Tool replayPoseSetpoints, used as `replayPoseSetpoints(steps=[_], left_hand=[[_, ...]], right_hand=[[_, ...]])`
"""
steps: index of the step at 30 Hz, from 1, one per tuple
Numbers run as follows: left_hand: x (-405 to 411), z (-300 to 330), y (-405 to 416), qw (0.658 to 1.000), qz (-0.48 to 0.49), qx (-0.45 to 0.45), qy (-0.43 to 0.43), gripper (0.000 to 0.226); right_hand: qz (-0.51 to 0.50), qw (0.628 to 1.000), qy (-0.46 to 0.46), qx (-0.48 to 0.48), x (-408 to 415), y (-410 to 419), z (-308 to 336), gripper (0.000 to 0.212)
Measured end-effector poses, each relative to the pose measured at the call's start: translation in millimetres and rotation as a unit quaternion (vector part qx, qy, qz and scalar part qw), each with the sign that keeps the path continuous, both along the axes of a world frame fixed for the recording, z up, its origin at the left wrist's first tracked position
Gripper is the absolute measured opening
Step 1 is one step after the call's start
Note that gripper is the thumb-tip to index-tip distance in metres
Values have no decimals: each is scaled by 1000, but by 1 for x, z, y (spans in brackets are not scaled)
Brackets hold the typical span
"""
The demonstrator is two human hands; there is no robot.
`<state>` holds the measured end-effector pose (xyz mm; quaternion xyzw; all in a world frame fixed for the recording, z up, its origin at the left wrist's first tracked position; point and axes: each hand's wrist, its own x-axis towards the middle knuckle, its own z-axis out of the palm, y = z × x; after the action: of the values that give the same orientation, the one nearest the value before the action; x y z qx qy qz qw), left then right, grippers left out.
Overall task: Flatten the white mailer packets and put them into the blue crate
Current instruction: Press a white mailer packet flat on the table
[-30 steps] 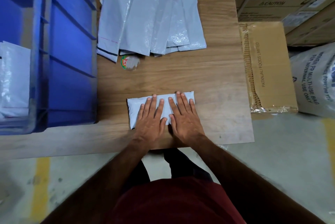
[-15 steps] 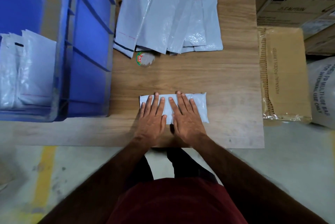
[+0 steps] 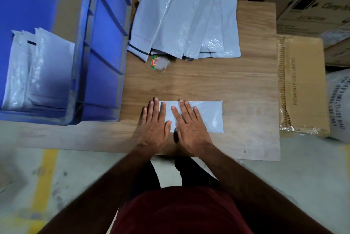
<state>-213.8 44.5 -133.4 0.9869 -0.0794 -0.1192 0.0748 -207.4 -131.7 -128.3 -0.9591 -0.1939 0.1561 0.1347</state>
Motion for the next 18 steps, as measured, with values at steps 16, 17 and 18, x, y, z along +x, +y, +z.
replayPoseSetpoints(steps=[16, 17, 18], left_hand=[[35, 34, 5, 977, -213, 25, 1, 69], [38, 40, 2, 976, -214, 32, -3, 69], [42, 48, -2, 975, -218, 39, -9, 68]], right_hand=[[-52, 998, -22, -35, -2, -69, 28, 79], [-53, 998, -32, -29, 2, -71, 34, 78], [-53, 997, -44, -20, 6, -73, 41, 76]])
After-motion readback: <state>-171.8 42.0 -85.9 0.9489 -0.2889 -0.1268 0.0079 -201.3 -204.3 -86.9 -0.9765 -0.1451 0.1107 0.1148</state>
